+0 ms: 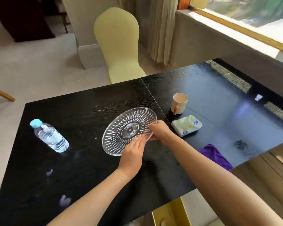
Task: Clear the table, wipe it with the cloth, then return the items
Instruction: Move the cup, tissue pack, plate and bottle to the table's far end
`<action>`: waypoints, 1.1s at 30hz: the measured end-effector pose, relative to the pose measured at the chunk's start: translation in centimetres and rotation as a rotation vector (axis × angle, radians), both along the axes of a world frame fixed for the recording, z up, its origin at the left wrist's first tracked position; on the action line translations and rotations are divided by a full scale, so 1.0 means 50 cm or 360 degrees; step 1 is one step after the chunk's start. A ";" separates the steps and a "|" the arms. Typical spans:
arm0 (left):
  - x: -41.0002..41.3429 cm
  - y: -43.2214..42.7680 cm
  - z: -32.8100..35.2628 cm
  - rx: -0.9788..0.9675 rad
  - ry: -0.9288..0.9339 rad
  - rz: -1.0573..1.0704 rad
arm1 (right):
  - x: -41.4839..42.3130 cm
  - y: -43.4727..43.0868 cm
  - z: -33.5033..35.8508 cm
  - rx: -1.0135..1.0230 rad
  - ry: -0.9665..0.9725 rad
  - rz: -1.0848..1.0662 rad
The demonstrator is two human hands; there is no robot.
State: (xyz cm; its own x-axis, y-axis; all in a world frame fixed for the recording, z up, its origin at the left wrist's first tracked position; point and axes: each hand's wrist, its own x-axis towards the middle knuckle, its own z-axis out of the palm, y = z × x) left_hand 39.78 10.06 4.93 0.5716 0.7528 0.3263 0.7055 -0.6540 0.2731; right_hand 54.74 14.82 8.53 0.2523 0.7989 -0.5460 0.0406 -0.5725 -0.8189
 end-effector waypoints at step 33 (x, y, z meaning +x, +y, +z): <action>-0.671 0.175 0.312 -0.0948 -0.2649 0.1570 | -0.551 0.183 0.007 0.0186 -0.0541 0.0949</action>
State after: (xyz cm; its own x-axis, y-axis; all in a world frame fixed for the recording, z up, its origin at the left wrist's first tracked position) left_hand 6.22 18.81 20.52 -0.5559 0.7493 -0.3599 -0.4205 0.1200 0.8993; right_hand 27.20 23.99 8.90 -0.1057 0.9030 -0.4164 0.5860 -0.2818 -0.7598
